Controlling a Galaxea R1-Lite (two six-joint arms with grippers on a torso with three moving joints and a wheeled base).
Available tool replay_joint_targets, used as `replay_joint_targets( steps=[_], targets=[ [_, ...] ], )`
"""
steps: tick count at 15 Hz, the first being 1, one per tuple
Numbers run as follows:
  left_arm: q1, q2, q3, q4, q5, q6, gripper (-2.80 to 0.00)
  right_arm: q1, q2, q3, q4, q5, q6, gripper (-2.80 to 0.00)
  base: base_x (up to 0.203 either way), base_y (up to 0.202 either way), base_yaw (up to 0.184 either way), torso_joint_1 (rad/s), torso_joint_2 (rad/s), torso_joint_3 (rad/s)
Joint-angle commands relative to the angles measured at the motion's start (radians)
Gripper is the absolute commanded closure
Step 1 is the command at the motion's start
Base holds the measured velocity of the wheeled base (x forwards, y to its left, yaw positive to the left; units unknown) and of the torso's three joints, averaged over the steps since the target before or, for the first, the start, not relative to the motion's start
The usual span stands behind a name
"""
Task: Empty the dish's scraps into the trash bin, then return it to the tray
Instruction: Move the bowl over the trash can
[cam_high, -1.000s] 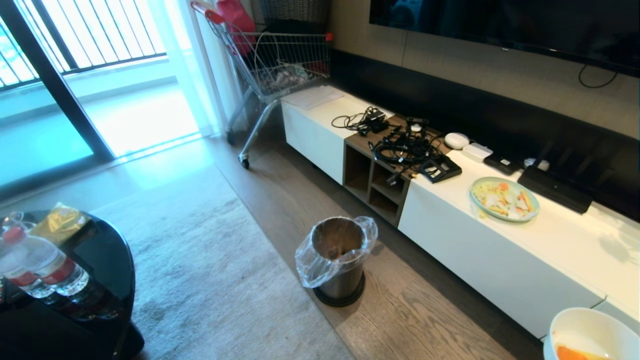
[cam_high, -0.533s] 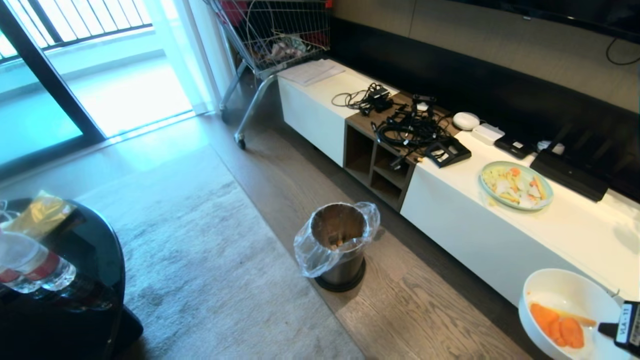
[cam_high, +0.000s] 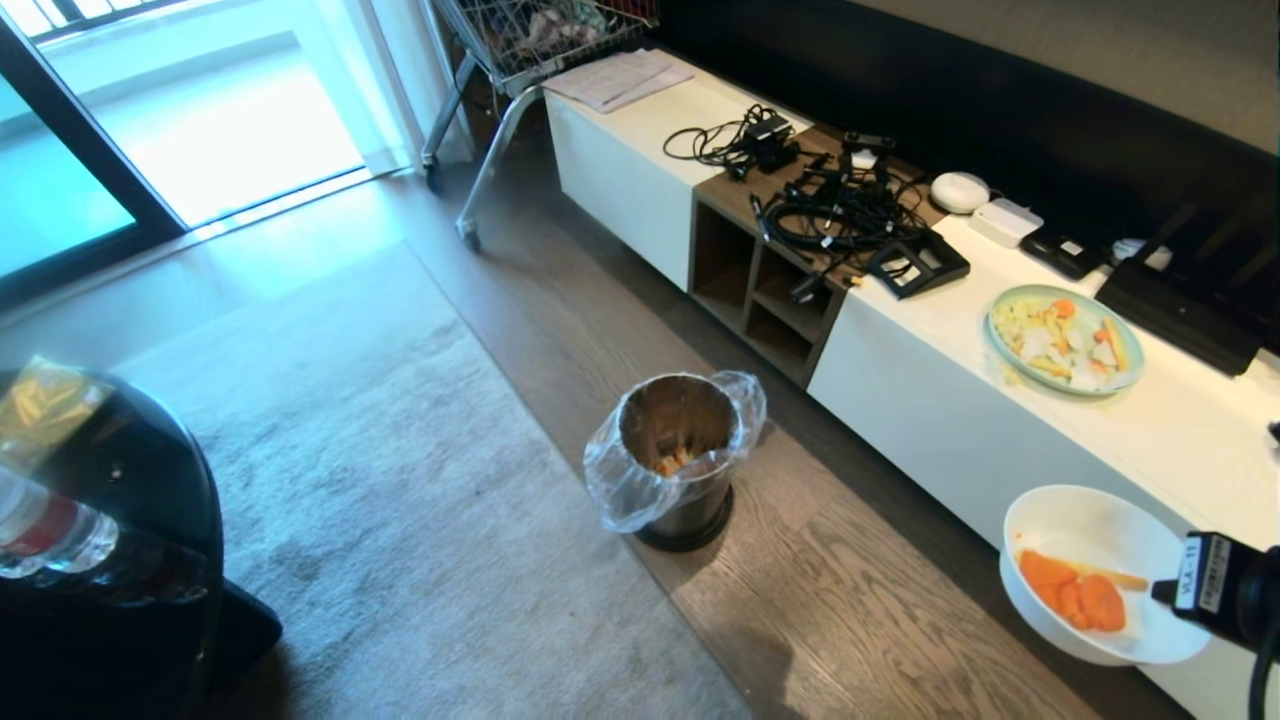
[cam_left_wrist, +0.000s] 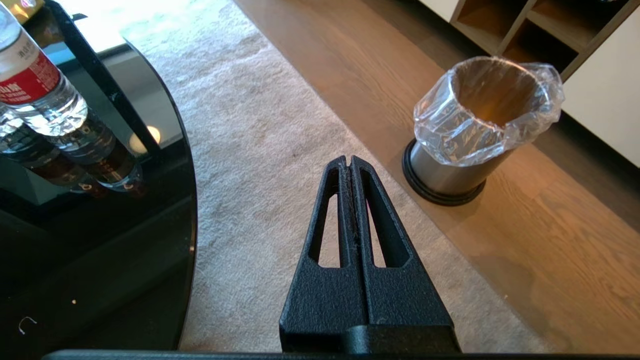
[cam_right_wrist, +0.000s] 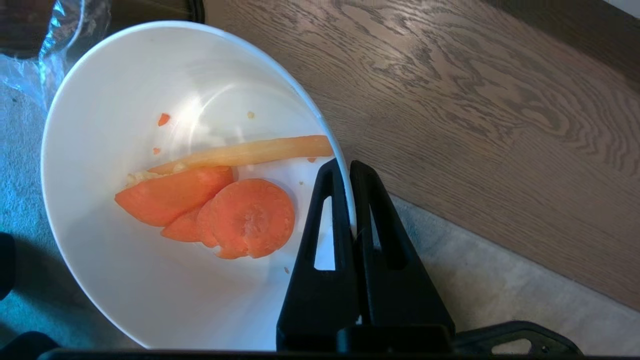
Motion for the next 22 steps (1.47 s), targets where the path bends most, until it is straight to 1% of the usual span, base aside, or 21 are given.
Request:
replay_joint_targets(
  steps=[1, 4, 8, 12, 13, 15, 17, 20, 22],
  targets=[
    [0.000, 0.000, 0.000, 0.000, 0.001, -0.001, 0.00, 0.019, 0.060, -0.017, -0.067, -0.004, -0.013, 0.00, 0.000, 0.000, 0.000, -0.002, 0.00, -0.201],
    [0.000, 0.000, 0.000, 0.000, 0.001, -0.001, 0.00, 0.052, 0.084, -0.052, -0.080, -0.005, -0.032, 0.00, 0.000, 0.000, 0.000, 0.003, 0.00, -0.195],
    [0.000, 0.000, 0.000, 0.000, 0.001, -0.001, 0.00, 0.068, 0.137, -0.112, -0.081, -0.009, -0.033, 0.00, 0.000, 0.000, 0.000, 0.001, 0.01, -0.199],
    [0.000, 0.000, 0.000, 0.000, 0.001, -0.001, 0.00, 0.108, 0.180, -0.184, -0.080, -0.011, -0.033, 0.00, 0.000, 0.000, 0.000, 0.004, 0.00, -0.196],
    [0.000, 0.000, 0.000, 0.000, 0.001, -0.001, 0.00, 0.121, 0.194, -0.201, -0.081, -0.016, -0.033, 0.00, 0.000, 0.000, 0.000, 0.004, 0.00, -0.201],
    [0.000, 0.000, 0.000, 0.000, 0.001, -0.001, 0.00, 0.144, 0.226, -0.226, -0.081, -0.066, -0.032, 0.00, 0.000, 0.000, 0.000, 0.002, 0.00, -0.193],
    [0.000, 0.000, 0.000, 0.000, 0.001, -0.001, 0.00, 0.165, 0.236, -0.247, -0.084, -0.075, -0.032, 0.00, 0.000, 0.000, 0.000, 0.005, 0.00, -0.192],
    [0.000, 0.000, 0.000, 0.000, 0.001, -0.001, 0.00, 0.177, 0.246, -0.251, -0.168, -0.095, -0.037, 0.00, 0.000, 0.000, 0.000, -0.004, 0.00, -0.195],
    [0.000, 0.000, 0.000, 0.000, 0.001, -0.002, 0.00, 0.189, 0.246, -0.259, -0.180, -0.103, -0.051, 0.00, 0.000, 0.000, 0.000, 0.002, 0.00, -0.202]
  ],
)
